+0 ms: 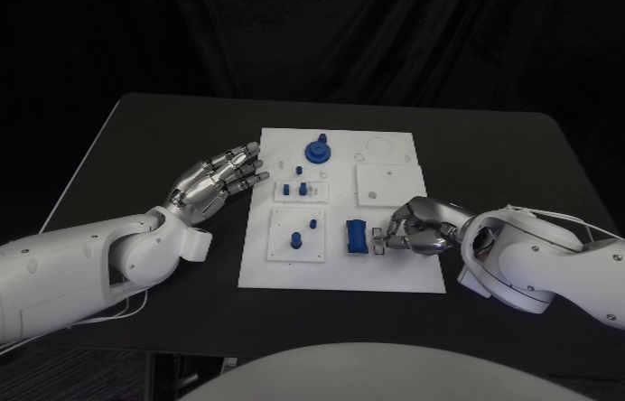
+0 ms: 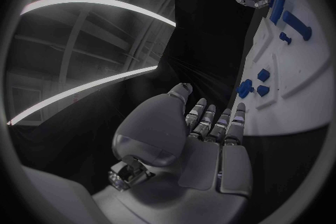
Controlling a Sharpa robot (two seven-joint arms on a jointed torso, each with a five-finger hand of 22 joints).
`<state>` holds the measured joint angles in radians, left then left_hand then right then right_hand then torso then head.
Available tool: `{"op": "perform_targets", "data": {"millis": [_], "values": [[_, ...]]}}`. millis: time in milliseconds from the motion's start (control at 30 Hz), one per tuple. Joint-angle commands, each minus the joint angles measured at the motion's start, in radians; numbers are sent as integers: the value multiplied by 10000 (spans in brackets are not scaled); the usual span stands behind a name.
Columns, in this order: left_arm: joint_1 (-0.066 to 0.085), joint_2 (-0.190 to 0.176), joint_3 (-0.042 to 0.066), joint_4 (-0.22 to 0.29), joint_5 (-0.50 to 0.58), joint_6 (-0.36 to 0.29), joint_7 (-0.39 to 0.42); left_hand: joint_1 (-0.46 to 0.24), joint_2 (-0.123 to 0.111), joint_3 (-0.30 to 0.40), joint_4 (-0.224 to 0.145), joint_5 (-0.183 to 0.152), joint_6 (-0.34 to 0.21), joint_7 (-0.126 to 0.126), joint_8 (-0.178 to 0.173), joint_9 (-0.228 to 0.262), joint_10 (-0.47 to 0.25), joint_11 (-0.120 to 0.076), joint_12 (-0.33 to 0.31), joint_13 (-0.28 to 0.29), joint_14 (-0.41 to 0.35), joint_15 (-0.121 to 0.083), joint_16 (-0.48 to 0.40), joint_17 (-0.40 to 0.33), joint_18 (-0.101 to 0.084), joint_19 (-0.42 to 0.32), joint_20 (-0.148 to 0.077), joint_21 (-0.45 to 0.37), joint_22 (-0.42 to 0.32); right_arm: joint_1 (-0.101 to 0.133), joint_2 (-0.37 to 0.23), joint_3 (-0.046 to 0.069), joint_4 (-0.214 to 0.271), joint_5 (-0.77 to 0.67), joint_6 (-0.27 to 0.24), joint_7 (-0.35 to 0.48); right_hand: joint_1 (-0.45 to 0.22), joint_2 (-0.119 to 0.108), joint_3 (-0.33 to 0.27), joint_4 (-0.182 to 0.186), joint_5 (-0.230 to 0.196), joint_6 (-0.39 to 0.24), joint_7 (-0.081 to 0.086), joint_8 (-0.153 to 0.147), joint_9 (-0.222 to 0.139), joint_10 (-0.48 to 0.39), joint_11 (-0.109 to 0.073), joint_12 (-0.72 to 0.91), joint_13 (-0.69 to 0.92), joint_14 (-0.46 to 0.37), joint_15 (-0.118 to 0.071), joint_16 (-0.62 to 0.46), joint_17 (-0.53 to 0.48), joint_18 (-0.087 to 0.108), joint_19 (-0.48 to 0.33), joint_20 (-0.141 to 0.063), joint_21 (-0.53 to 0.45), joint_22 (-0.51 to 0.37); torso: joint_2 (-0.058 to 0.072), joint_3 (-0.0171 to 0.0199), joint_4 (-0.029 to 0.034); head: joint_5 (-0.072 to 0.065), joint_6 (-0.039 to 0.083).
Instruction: Assemble the parts on the task board
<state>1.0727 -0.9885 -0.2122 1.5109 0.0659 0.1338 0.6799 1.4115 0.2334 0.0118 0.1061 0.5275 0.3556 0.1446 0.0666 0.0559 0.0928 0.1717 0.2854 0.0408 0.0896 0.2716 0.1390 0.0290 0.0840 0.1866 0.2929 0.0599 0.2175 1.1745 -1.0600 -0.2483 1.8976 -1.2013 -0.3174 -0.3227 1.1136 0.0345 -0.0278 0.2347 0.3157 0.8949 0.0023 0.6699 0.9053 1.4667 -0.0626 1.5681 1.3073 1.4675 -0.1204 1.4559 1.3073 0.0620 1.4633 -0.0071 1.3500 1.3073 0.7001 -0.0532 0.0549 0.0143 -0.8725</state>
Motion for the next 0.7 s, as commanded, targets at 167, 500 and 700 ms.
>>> {"op": "perform_targets", "data": {"millis": [167,500,700], "values": [[-15,-22,9,65,20,58,192,-63,-13,61,21,59,-3,-20,60,-9,-12,65,-33,-1,12,17,33,10,-128,24,11,46,-10,356,-744,1,488,-747,-725,-504,-4,-86,-158,110,193,-99,25,-168,-101,1041,-1,27,2635,627,-10,-54,284,-86,426,-44,-47,1920,-6,-1,5,-103,-2],[-16,-53,9,114,21,0,215,-70,-28,72,17,61,17,-28,68,-5,2,76,-11,4,23,19,49,14,-127,35,12,50,-5,455,-1300,-12,299,-1725,-826,-1257,405,-247,-200,256,978,-14,78,-656,-508,1041,46,27,2635,624,29,-58,270,-95,435,-6,-15,1934,-8,-17,18,-94,-2],[-16,-37,9,111,20,11,222,-70,-28,72,17,61,17,-28,68,-5,2,76,-11,4,23,19,49,14,-127,35,12,50,-5,381,-1361,-16,86,-2196,-830,-1648,516,-315,-209,312,1204,4,100,-799,-637,1041,64,27,2635,623,43,-58,269,-94,433,7,-24,1932,1,-1,-21,-63,-2]]}}
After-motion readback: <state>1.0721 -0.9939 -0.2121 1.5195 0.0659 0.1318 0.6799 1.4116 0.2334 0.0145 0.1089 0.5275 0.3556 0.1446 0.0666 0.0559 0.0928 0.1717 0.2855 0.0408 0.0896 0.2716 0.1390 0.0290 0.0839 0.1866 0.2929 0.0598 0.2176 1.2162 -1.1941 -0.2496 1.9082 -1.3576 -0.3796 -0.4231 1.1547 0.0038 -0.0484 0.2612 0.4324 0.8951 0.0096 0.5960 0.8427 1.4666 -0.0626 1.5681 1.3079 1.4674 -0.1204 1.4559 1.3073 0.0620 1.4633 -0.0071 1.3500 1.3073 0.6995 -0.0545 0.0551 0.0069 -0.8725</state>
